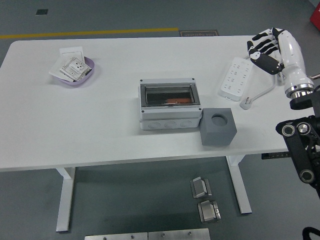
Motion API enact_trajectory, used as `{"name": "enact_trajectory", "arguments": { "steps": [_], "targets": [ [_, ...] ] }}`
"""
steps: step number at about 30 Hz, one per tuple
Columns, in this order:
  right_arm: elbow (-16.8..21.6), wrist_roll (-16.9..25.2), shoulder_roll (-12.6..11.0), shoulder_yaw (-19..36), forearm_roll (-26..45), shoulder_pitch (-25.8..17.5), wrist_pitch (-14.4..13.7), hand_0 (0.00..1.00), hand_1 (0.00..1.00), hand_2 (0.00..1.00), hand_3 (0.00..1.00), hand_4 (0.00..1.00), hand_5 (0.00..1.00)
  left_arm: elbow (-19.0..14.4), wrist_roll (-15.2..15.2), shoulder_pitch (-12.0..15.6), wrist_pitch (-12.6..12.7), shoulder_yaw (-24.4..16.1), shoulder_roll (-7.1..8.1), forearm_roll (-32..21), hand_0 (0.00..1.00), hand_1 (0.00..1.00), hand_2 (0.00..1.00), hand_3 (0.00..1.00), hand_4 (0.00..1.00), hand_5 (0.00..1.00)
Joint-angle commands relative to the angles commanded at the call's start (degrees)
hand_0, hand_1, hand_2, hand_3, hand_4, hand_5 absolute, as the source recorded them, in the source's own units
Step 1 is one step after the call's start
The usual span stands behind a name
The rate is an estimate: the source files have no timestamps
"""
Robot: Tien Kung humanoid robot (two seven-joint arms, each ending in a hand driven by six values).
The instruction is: Pick up the cylinder from the cube,place it in the box,flap close box
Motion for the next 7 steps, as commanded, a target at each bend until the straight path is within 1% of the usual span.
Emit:
{"name": "enact_trajectory", "arguments": {
  "steps": [1,3,7],
  "targets": [
    [0.3,0.24,0.56,-0.3,1.32,-0.3,0.06,0.448,0.43,0.484,0.556,0.624,0.382,0.0,-0.03,-0.02,0.0,0.05,-0.02,-0.08,0.637,0.634,0.582,0.596,0.661,0.227],
    [0.28,0.93,1.25,-1.36,4.78,-0.97,1.15,0.448,0.43,0.484,0.556,0.624,0.382,0.0,-0.06,-0.04,-0.01,0.13,-0.02,-0.17,0.637,0.634,0.582,0.596,0.661,0.227],
    [-0.31,3.02,1.93,-3.9,13.44,-2.08,3.95,0.448,0.43,0.484,0.556,0.624,0.382,0.0,-0.05,0.04,0.0,0.22,-0.03,-0.37,0.637,0.634,0.582,0.596,0.661,0.227]
  ]
}}
